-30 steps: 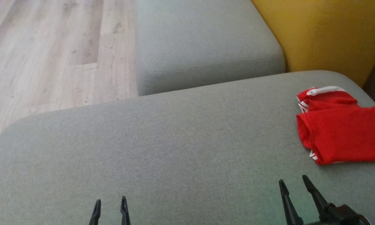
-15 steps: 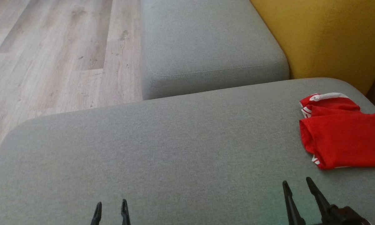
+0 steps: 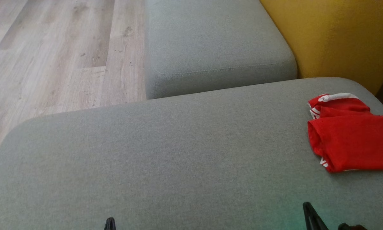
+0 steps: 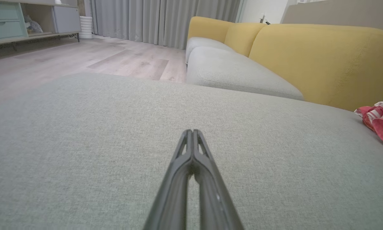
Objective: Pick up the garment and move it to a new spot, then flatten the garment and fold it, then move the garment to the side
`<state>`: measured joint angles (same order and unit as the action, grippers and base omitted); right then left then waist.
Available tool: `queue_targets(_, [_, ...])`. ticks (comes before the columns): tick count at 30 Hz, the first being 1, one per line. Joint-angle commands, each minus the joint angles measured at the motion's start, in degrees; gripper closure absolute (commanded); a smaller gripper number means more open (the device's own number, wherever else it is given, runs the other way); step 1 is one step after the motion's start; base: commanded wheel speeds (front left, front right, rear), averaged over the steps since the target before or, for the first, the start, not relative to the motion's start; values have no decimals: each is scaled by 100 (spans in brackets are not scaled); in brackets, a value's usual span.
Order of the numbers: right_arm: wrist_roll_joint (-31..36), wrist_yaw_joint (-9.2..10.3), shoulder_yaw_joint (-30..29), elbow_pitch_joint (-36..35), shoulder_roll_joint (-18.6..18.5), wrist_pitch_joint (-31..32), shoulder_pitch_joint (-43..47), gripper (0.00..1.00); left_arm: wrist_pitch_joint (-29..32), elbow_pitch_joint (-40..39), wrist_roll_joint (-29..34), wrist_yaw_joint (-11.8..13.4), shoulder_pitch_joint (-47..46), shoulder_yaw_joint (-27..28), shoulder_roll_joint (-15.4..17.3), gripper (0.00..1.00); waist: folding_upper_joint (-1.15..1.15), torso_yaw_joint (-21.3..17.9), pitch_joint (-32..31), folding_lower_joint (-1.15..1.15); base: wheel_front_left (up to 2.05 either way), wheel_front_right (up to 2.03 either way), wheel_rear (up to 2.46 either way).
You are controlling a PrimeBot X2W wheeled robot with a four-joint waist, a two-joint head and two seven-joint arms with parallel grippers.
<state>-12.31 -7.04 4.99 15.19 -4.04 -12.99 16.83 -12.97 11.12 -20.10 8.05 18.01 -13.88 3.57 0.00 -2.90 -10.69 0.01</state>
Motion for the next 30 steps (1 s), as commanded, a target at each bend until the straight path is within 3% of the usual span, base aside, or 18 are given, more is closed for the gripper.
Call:
queue_targets(1, [-183,-6,-44,-185,-11,47,-351,100,29,-127,-161,-50,-210,65,14,100,0,4,14,0,0,0,0])
queue_targets(30, [-2162,-16,-266,-167,-18,476,-832,100,419,2,-2000,-431,-767,445,73,100,0,76,280,0,0,0,0])
